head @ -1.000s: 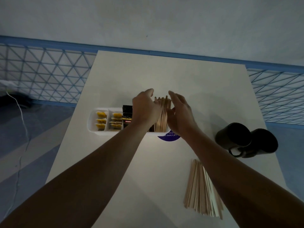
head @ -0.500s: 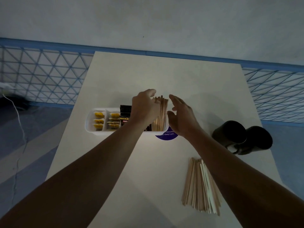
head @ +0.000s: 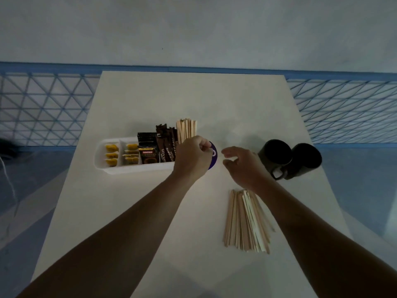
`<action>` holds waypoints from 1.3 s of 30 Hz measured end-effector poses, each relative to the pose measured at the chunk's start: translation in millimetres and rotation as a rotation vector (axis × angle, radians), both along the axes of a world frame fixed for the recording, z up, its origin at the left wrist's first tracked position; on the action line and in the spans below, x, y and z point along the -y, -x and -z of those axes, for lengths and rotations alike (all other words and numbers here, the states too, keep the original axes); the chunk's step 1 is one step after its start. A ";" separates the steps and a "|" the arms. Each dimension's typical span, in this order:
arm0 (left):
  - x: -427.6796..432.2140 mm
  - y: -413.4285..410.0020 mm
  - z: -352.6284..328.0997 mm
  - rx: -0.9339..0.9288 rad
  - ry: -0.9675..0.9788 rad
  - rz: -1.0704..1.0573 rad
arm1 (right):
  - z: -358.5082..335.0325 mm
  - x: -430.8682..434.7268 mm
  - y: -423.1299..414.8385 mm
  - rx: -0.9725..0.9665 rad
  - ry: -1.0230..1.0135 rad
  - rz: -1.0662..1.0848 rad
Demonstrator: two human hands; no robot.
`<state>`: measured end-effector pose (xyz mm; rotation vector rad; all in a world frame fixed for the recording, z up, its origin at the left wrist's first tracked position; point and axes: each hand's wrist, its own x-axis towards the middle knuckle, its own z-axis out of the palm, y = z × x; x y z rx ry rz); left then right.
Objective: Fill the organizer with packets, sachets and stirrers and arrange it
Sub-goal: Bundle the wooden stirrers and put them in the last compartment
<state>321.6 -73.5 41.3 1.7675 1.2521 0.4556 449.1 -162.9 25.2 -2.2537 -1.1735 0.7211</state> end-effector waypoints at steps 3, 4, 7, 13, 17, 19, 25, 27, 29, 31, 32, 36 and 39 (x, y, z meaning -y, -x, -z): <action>21.4 -6.7 12.2 -0.033 0.045 0.045 | 8.0 27.9 -3.8 -0.042 0.062 0.036; 27.8 -8.6 16.6 -0.056 0.066 0.062 | 11.0 36.6 -4.6 -0.048 0.082 0.042; 49.9 -13.1 29.8 -0.163 0.133 0.109 | 19.6 67.4 -8.7 -0.044 0.139 0.044; 85.5 -17.8 51.8 -0.377 0.187 0.154 | 29.0 112.3 -16.0 0.027 0.196 0.078; 107.8 -20.1 56.2 -0.458 0.220 0.151 | 37.7 129.2 -17.4 0.031 0.260 0.129; 117.0 -20.5 57.5 -0.480 0.223 0.156 | 41.7 133.5 -16.3 0.034 0.279 0.120; 139.0 -23.6 65.8 -0.458 0.227 0.088 | 49.1 135.4 -11.2 0.004 0.301 0.076; 142.2 -24.5 66.5 -0.440 0.221 0.052 | 51.6 135.4 -8.9 0.000 0.288 0.067; 144.0 -25.9 66.1 -0.440 0.211 0.028 | 52.6 136.8 -7.0 0.008 0.280 0.075; 144.8 -27.0 66.4 -0.460 0.196 0.018 | 52.1 138.6 -4.9 0.025 0.282 0.064; 145.0 -27.2 67.0 -0.473 0.181 0.019 | 51.9 139.3 -3.8 0.030 0.283 0.060; 144.8 -25.4 68.3 -0.487 0.130 0.047 | 52.8 139.7 -2.2 0.030 0.261 0.069; 141.7 -22.3 67.3 -0.495 0.108 0.073 | 52.8 137.5 -2.7 0.023 0.265 0.068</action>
